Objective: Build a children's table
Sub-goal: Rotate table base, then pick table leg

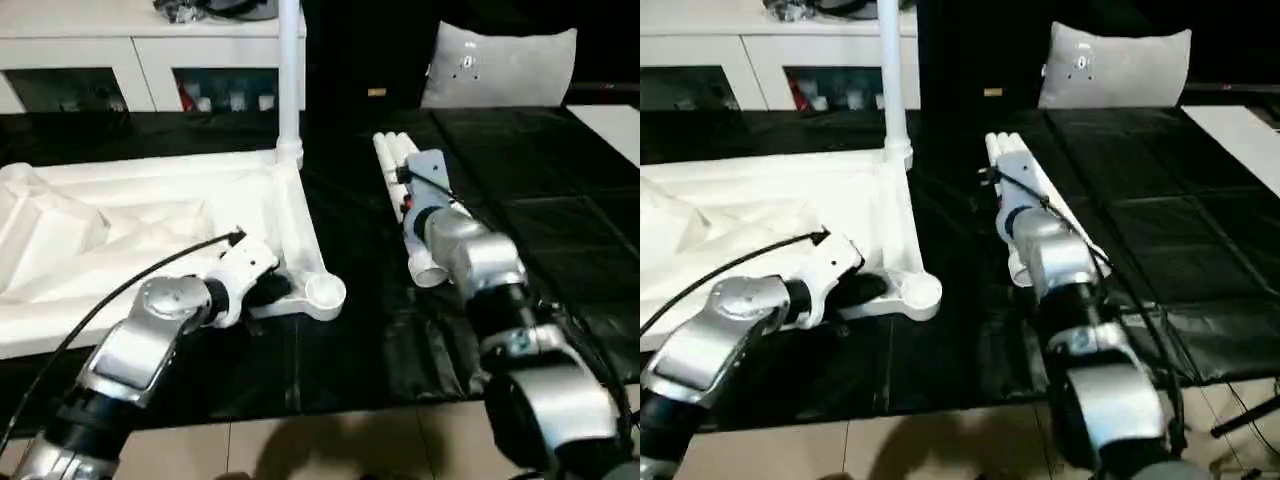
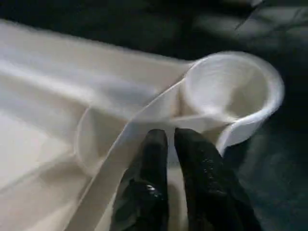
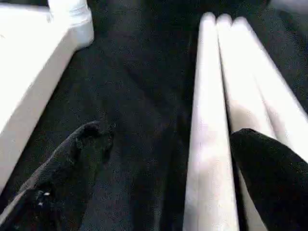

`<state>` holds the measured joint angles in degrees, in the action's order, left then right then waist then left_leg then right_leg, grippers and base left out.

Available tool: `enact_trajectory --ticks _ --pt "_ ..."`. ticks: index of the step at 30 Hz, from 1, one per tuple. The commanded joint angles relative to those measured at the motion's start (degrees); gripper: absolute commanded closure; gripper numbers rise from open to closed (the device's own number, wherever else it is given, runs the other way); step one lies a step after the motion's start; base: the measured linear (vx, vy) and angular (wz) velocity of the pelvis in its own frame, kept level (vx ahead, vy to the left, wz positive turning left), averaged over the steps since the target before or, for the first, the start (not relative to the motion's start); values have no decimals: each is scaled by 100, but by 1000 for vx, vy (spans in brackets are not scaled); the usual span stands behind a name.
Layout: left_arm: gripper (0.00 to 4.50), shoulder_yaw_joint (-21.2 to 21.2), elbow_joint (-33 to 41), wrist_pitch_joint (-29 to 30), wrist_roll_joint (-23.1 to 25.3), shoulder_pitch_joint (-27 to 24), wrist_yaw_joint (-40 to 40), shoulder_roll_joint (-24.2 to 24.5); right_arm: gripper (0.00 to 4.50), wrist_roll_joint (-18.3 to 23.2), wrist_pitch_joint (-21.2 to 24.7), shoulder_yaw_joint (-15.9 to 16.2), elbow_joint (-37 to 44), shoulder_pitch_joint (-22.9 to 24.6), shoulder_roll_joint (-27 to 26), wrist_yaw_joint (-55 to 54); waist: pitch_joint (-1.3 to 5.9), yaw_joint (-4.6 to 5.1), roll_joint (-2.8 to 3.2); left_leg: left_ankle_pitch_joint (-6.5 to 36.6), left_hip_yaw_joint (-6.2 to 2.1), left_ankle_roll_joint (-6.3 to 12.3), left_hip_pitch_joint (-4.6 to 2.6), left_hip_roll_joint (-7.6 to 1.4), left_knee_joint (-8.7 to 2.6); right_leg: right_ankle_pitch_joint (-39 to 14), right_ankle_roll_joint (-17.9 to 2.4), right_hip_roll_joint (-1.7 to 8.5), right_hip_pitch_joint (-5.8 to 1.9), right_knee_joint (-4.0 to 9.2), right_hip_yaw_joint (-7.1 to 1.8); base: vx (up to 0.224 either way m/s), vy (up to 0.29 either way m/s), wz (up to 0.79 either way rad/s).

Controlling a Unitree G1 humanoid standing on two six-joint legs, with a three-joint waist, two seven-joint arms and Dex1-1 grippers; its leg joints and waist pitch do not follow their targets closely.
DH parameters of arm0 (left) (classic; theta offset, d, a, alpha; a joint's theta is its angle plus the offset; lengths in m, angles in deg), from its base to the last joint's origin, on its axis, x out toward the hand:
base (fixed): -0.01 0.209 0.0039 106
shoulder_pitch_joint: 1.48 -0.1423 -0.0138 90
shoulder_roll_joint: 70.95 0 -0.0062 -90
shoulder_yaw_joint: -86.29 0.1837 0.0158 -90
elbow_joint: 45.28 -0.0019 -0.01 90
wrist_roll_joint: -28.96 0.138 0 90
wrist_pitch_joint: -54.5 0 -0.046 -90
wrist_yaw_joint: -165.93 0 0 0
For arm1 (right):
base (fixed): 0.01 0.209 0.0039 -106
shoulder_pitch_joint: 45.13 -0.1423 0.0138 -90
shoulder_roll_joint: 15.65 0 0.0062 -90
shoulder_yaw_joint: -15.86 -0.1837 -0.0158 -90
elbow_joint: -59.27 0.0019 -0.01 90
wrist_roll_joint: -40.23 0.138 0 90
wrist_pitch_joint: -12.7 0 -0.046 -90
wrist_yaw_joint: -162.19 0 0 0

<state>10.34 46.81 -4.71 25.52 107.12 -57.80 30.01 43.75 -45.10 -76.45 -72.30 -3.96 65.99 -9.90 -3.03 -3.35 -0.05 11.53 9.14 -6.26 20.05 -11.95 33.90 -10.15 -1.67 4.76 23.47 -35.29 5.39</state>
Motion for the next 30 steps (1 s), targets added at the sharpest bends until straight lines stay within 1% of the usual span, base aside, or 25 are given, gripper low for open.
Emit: enact_trajectory --ticks 1,2,3,4,5,6,8,9,11,12,13,17,18,19,20,21,23,25,26,27,28,29,30 --pt "350 -35 287 -20 -160 -13 -173 110 0 153 134 -250 -481 -245 184 -114 395 -1 60 803 44 -67 0 -44 -377 -923 -1082 278 -353 331 -293 0 0 0" --pt "328 -46 340 14 -180 -8 -198 115 0 153 127 -280 -606 -293 202 -125 383 -5 60 839 58 -69 2 -37 -367 -943 -1091 271 -340 343 -295 0 0 0" --pt "328 -52 367 32 -187 -5 -215 117 0 149 124 -296 -666 -317 208 -132 377 -13 52 805 60 -61 18 -27 -367 -956 -1065 265 -353 348 -292 0 0 0" --pt "321 -55 390 29 -174 8 -262 121 0 151 169 -357 -766 -365 206 -114 383 -9 57 745 56 -54 29 -28 -364 -915 -1049 268 -363 341 -292 0 0 0" --pt "305 -56 397 27 -168 13 -280 122 0 153 190 -382 -802 -383 204 -105 383 -8 55 728 56 -46 28 -30 -364 -910 -1044 271 -364 343 -291 0 0 0" --pt "305 -63 408 41 -172 31 -298 119 0 101 213 -382 -921 -433 224 -109 389 -5 41 684 55 -42 33 -31 -362 -883 -1055 271 -369 334 -287 0 0 0" --pt "285 -70 420 53 -197 56 -303 125 0 71 251 -388 -1148 -523 259 -101 393 4 46 667 53 -43 33 -28 -358 -866 -1082 270 -371 329 -285 0 0 0" --pt "277 -66 434 63 -233 62 -299 142 0 176 258 -404 -1357 -604 269 106 394 18 54 719 56 -36 33 -27 -352 -894 -1116 270 -370 330 -282 0 0 0" --pt "268 -55 445 76 -251 63 -303 157 0 242 211 -427 -1477 -656 271 171 393 22 51 742 50 -14 34 -36 -355 -905 -1137 276 -373 326 -279 0 0 0" --pt "250 -48 451 84 -259 65 -304 165 0 268 185 -442 -1537 -684 271 188 390 23 54 745 53 -6 32 -36 -353 -905 -1140 275 -369 331 -280 0 0 0" --pt "240 -42 469 97 -269 55 -301 175 0 247 161 -405 -1634 -719 271 287 387 21 38 736 57 7 30 -38 -352 -907 -1145 271 -363 336 -281 0 0 0" --pt "219 -53 499 116 -256 30 -309 183 0 164 52 -317 -1732 -751 262 488 400 -3 54 621 58 40 30 -48 -344 -750 -1230 276 -366 309 -281 0 0 0" --pt "207 -54 501 117 -250 30 -305 180 0 150 43 -307 -1739 -754 264 483 403 -12 28 593 57 50 32 -48 -345 -740 -1235 278 -376 300 -280 0 0 0" --pt "197 -55 501 119 -245 30 -304 177 0 142 26 -307 -1776 -771 266 478 402 -14 36 575 58 53 31 -49 -344 -728 -1235 279 -372 300 -281 0 0 0" --pt "197 -55 509 123 -242 24 -307 180 0 105 2 -273 -1802 -787 274 483 401 -14 34 562 61 57 33 -47 -342 -713 -1235 277 -372 301 -283 0 0 0" --pt "192 -54 525 139 -250 18 -304 187 0 73 -35 -257 -1887 -834 282 511 400 -16 14 568 61 53 34 -49 -346 -754 -1238 280 -372 304 -279 0 0 0" --pt "185 -50 541 150 -259 7 -306 192 0 56 -50 -239 -1929 -858 283 554 394 -19 24 615 61 46 32 -52 -346 -830 -1231 288 -369 306 -282 0 0 0" --pt "156 -34 551 152 -266 -11 -298 194 0 61 -5 -241 -2053 -907 273 654 394 -16 27 626 63 46 34 -48 -344 -857 -1223 285 -369 310 -283 0 0 0" --pt "153 -31 552 152 -269 -12 -295 195 0 61 3 -244 -2077 -916 272 672 396 -15 27 620 61 55 36 -47 -343 -852 -1227 285 -372 307 -282 0 0 0" --pt "150 -14 548 152 -273 -13 -290 200 30 80 88 -254 -2180 -936 261 799 392 -12 25 631 64 71 40 -45 -340 -852 -1230 282 -370 311 -283 0 0 0" --pt "150 -14 548 152 -273 -13 -290 200 30 80 88 -254 -2180 -936 261 799 392 -12 25 631 64 71 40 -45 -340 -852 -1230 282 -370 311 -283 0 0 0" --pt "141 15 540 161 -266 -4 -310 208 37 111 127 -284 -2307 -940 252 847 400 -17 30 586 60 71 40 -50 -338 -823 -1240 288 -374 303 -282 0 0 0" --pt "117 28 539 170 -266 2 -323 211 43 119 119 -295 -2379 -942 250 855 401 -17 29 564 60 74 39 -49 -338 -789 -1257 284 -373 301 -280 0 0 0"
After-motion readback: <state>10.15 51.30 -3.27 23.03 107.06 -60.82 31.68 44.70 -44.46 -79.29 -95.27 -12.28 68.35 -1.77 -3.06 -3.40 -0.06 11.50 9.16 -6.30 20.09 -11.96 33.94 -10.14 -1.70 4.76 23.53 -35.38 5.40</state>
